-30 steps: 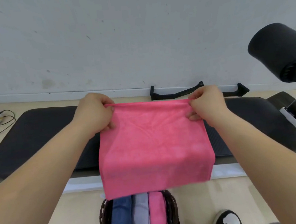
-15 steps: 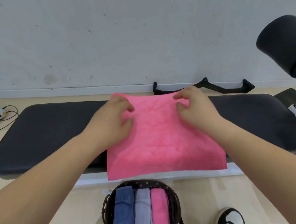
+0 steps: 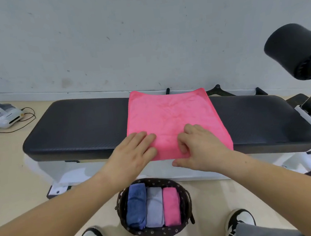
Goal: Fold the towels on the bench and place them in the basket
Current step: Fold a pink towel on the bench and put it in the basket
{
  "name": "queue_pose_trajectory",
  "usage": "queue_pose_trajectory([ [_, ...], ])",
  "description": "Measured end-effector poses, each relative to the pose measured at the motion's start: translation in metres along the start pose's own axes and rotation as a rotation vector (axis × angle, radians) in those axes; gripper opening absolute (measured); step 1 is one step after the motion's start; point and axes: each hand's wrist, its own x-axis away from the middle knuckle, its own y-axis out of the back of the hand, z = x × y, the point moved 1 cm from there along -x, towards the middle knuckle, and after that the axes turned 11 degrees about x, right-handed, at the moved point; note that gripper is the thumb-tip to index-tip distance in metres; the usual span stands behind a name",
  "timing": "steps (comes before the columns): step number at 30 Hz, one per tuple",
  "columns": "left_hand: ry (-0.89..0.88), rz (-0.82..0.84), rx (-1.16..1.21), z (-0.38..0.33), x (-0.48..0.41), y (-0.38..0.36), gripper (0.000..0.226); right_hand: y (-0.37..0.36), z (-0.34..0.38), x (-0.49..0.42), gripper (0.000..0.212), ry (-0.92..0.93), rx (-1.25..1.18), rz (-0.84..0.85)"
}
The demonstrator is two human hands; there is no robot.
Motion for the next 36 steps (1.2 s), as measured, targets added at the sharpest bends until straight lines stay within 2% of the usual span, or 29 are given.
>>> queue_pose_trajectory([
  [3, -0.012, -0.006, 0.038, 0.004, 0.000, 0.008, 0.023, -0.006, 0.005, 0.001, 0.063, -0.009, 0.111, -0.047],
  [8, 0.078, -0.077, 0.233, -0.004, -0.004, 0.026, 0.016, -0.021, 0.013, 0.002, 0.078, -0.041, 0.342, -0.138],
  [10, 0.123, -0.134, 0.294, -0.007, -0.004, 0.038, 0.013, -0.023, 0.014, 0.003, 0.068, -0.033, 0.358, -0.196],
  [13, 0.212, -0.204, 0.344, -0.007, -0.004, 0.051, 0.019, -0.019, 0.012, 0.006, 0.042, 0.011, 0.297, -0.301],
  [16, 0.253, -0.218, 0.338, -0.005, -0.005, 0.054, 0.020, -0.011, 0.007, 0.009, 0.025, 0.026, 0.227, -0.363],
  [17, 0.258, -0.204, 0.329, -0.005, -0.005, 0.051, 0.023, -0.008, 0.006, 0.011, 0.023, 0.022, 0.199, -0.378],
  [20, 0.231, -0.050, 0.253, -0.005, -0.008, 0.044, 0.052, 0.003, 0.009, 0.015, 0.019, 0.010, 0.135, -0.409],
  [22, 0.200, 0.038, 0.193, -0.009, -0.014, 0.040, 0.039, 0.009, 0.011, 0.017, 0.021, 0.016, 0.123, -0.381],
  [24, 0.248, 0.069, 0.196, -0.010, -0.018, 0.043, 0.032, 0.013, 0.008, 0.018, 0.024, 0.038, 0.154, -0.332],
  [27, 0.420, -0.014, 0.378, -0.005, -0.017, 0.054, 0.037, 0.019, -0.008, 0.020, 0.023, -0.014, 0.203, -0.161],
  [30, 0.507, 0.024, 0.485, 0.006, -0.012, 0.065, 0.021, 0.029, -0.027, 0.025, 0.022, -0.128, 0.122, -0.037],
  [33, 0.547, 0.074, 0.607, 0.016, -0.010, 0.076, 0.029, 0.044, -0.044, 0.030, 0.009, -0.214, 0.044, 0.037],
  [36, 0.677, 0.079, 0.778, 0.023, -0.013, 0.085, 0.023, 0.059, -0.058, 0.036, 0.018, -0.254, -0.072, 0.126],
])
